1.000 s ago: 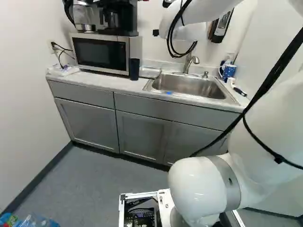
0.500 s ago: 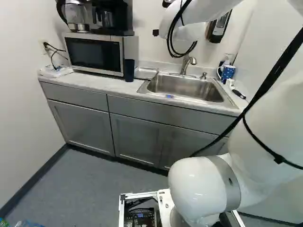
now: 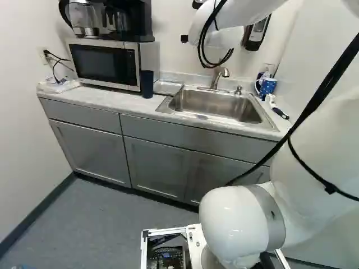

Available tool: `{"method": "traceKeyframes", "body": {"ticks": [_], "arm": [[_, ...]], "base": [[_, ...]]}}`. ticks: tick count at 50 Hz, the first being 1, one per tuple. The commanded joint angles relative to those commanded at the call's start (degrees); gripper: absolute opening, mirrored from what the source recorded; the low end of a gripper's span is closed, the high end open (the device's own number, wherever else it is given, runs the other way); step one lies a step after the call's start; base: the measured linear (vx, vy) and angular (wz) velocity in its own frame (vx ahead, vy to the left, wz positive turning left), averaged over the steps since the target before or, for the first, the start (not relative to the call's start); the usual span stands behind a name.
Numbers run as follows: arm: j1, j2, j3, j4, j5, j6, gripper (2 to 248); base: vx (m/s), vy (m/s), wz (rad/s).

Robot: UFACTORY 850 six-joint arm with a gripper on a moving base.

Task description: Rinse the cup and place it in the tray

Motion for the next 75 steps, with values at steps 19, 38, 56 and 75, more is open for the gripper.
{"method": "traceKeyframes", "body": {"ticks": [19, 38, 56, 75], "arm": [[0.0, 0.0, 0.0, 0.0, 0.0, 0.0, 247], [-0.5, -0.5, -0.5, 0.0, -0.2, 0.0, 247], [-2.4, -2.6, -2.4, 0.0, -2.2, 0.0, 247], [-4.8, -5.6, -5.3, 0.0, -6.1, 0.0, 247]], "base": [[0.004, -0.007, 0.002], [0.000, 0.000, 0.000], [0.000, 0.000, 0.000], [0.000, 0.000, 0.000]]}}
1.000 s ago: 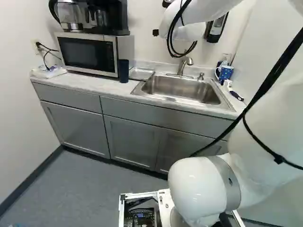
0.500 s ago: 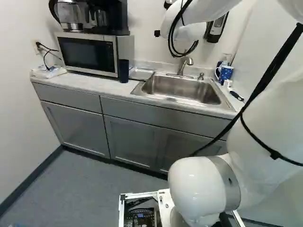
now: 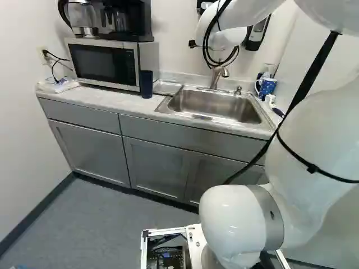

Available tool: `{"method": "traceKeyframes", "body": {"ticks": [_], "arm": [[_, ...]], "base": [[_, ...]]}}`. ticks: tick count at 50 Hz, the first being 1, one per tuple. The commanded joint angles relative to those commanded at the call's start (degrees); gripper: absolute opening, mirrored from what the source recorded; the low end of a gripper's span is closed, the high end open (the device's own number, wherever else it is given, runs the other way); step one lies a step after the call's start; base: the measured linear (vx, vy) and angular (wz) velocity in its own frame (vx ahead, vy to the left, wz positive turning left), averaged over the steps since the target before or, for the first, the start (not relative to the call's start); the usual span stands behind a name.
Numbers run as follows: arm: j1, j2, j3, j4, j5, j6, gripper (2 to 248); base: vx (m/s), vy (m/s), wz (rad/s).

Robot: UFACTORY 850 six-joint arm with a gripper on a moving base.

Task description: Rinse the cup and place it in the tray

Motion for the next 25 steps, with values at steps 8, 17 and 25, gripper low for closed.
{"method": "traceKeyframes", "body": {"ticks": [8, 17, 25], "arm": [[-1.0, -1.2, -1.2, 0.0, -1.9, 0.0, 247], [-2.0, -2.8, -2.7, 0.0, -4.1, 0.0, 247], [-2.9, -4.4, -4.3, 0.0, -6.0, 0.0, 247]], "base": [[0.000, 0.000, 0.000], [0.000, 0.000, 0.000], [0.000, 0.000, 0.000]]}}
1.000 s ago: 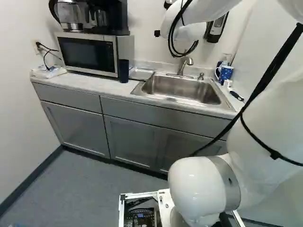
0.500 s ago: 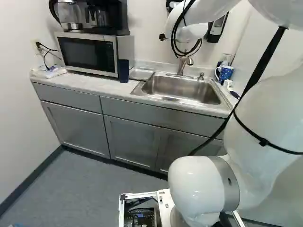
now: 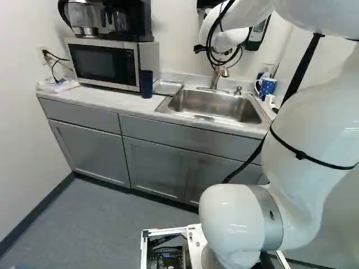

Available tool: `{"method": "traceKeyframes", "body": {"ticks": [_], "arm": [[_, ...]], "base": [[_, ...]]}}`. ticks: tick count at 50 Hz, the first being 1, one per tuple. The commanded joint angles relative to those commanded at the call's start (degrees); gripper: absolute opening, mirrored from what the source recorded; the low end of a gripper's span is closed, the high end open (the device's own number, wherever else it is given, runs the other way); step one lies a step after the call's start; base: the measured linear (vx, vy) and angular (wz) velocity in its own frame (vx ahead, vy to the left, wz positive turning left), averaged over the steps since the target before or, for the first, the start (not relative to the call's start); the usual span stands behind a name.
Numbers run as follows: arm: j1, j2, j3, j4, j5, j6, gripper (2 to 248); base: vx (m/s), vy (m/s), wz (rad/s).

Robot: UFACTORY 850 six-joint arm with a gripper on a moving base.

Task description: Rinse the cup and place it in the tray

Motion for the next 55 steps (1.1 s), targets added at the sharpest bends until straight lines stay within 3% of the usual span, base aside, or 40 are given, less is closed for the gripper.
{"method": "traceKeyframes", "body": {"ticks": [26, 55], "arm": [[-2.0, -6.2, -6.4, 0.0, -6.4, 0.0, 247], [-2.0, -14.2, -15.2, 0.0, -12.0, 0.0, 247]], "base": [[0.000, 0.000, 0.000], [0.000, 0.000, 0.000]]}}
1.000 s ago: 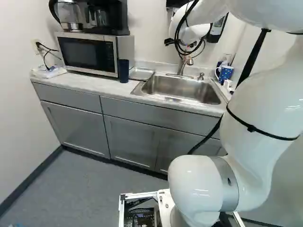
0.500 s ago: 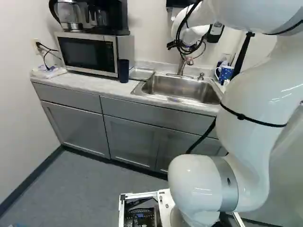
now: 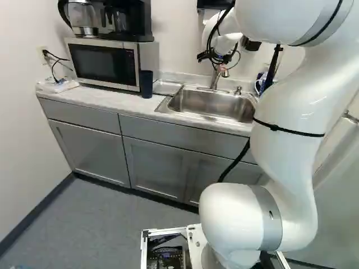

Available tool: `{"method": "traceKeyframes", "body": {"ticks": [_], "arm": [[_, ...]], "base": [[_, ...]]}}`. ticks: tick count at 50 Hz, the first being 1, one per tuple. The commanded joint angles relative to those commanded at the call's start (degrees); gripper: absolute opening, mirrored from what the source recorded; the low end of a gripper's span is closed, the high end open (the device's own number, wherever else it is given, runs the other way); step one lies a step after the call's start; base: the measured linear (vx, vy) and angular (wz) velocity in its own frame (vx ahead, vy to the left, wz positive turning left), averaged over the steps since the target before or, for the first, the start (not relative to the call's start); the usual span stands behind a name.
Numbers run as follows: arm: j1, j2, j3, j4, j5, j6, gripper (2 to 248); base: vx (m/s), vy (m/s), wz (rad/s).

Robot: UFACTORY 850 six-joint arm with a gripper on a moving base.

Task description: Rinse the cup and place it in the tray

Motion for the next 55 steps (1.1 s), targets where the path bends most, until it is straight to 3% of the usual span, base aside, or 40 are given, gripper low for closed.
{"method": "traceKeyframes", "body": {"ticks": [26, 55], "arm": [[0.6, -6.7, -7.8, 0.0, -0.3, 0.0, 247], [0.8, -9.7, -11.4, 0.0, 4.6, 0.0, 247]], "base": [[0.000, 0.000, 0.000], [0.000, 0.000, 0.000]]}}
